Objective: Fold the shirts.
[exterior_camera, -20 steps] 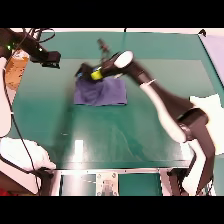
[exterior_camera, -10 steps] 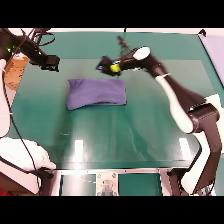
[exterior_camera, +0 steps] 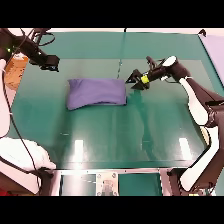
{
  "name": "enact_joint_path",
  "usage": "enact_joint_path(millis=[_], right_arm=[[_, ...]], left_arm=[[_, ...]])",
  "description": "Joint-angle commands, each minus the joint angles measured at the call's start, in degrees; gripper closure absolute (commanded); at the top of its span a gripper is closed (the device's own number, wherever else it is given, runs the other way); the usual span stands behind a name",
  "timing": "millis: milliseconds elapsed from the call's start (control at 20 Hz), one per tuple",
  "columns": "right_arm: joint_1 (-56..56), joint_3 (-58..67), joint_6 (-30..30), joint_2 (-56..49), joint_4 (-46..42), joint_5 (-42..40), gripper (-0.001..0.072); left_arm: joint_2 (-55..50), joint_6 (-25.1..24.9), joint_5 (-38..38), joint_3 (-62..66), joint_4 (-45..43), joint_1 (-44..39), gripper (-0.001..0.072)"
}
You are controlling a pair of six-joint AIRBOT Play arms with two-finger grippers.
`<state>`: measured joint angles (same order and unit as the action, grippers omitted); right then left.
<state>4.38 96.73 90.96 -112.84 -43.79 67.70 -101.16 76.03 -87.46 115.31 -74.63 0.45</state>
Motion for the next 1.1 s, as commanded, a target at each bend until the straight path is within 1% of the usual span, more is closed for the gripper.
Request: enact_joint_path(millis=[0,150,250,300,350,400,500,650,750,900,1050], right_arm=[[3.2,-5.7,-3.0,-0.9,6.1,-5.5,0.0164],[8.0,-5.6,-3.2,-2.1,10.3,-7.5,0.0165],[10.3,-5.1,-5.2,-2.1,14.2,-9.7,0.0166],[10.9,-4.3,-6.1,-2.0,16.0,-10.3,0.0292],[11.1,-3.0,-6.2,-2.0,16.7,-10.3,0.0672],[11.1,-1.3,-6.1,-1.9,16.7,-10.0,0.0693],[10.1,2.1,-5.9,-0.7,16.6,-9.1,0.0694],[5.5,4.3,-5.9,4.8,16.1,-8.0,0.0695],[0.9,4.3,-5.0,9.5,14.2,-6.8,0.0695],[-7.4,4.3,-2.3,16.0,8.6,-4.4,0.0695],[-17.6,4.3,-0.9,21.4,5.4,-1.3,0.0695]], left_arm=[[0.0,0.0,0.0,0.0,0.0,0.1,0.069],[0.0,0.0,0.0,0.0,0.0,0.1,0.069],[0.0,0.0,0.0,0.0,0.0,0.1,0.0689],[0.0,0.0,0.0,0.0,0.0,0.1,0.0689],[0.0,0.0,0.0,0.0,0.0,0.1,0.0689],[0.0,0.0,-0.1,0.0,0.0,0.1,0.0689],[0.0,0.0,-0.1,0.0,0.0,0.1,0.0689],[0.0,0.0,-0.1,0.0,0.0,0.1,0.0689],[0.0,0.0,-0.2,0.0,0.0,0.1,0.0689],[0.0,0.1,-0.5,0.0,0.0,0.1,0.0689],[0.0,0.2,-0.6,0.0,0.0,0.1,0.0689]])
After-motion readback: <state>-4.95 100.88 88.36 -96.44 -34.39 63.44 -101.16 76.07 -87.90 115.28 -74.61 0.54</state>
